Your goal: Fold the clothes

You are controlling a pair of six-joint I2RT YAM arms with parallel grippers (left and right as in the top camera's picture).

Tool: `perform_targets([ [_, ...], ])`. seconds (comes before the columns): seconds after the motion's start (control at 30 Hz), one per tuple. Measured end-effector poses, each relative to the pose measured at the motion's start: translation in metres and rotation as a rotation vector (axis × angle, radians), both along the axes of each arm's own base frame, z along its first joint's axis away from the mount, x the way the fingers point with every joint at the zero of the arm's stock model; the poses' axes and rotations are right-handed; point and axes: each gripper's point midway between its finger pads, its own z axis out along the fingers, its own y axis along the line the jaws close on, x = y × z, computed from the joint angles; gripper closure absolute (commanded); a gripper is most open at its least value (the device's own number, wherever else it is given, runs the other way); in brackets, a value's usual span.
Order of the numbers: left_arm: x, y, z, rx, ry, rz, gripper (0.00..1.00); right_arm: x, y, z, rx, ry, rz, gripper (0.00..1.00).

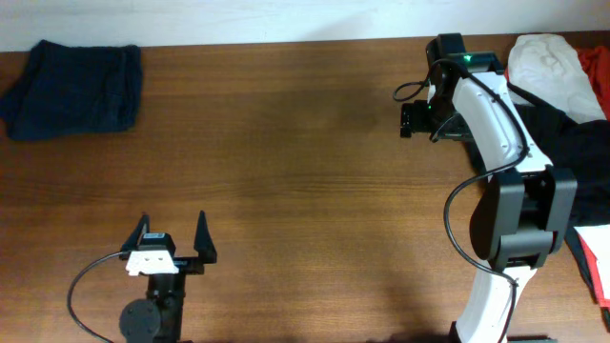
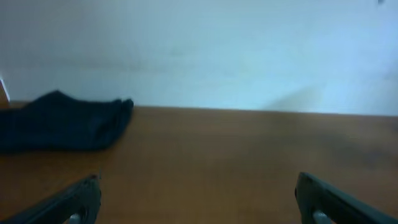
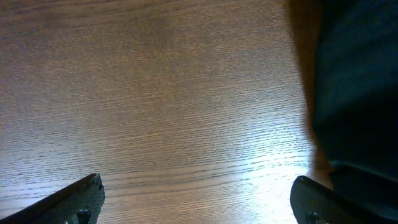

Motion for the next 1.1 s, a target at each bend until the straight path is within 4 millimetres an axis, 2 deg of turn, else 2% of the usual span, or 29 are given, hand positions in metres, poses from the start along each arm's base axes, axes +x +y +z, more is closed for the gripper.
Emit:
perform_targets([
  [0.1,-0.001,0.003,-0.02,-0.004,0.08,0.018,0.01,0.0,0.0,0.0,0.0,0.0,0.0,0.01],
  [0.8,-0.001,0.003,-0.02,-0.004,0.079,0.018,0.01,0.0,0.0,0.0,0.0,0.0,-0.001,0.01],
  [0.9,-0.001,0.003,-0.02,-0.004,0.08,0.018,0.01,0.0,0.005,0.001,0.0,-0.002,0.012,0.01],
  [0.97,-0.001,0.003,-0.02,-0.004,0.08,0.017,0.01,0.0,0.017,0.012,0.001,-0.029,0.038,0.01],
  [1.0,-0.001,0.003,-0.02,-0.004,0.08,0.017,0.01,-0.001,0.027,0.028,0.004,-0.066,0.062,0.01],
  [1.07,-0.001,0.003,-0.02,-0.004,0.08,0.017,0.01,-0.012,0.065,0.096,0.027,-0.232,0.152,0.01],
  [1.1,-0.001,0.003,-0.02,-0.004,0.08,0.018,0.0,-0.019,0.075,0.118,0.038,-0.286,0.178,0.01],
])
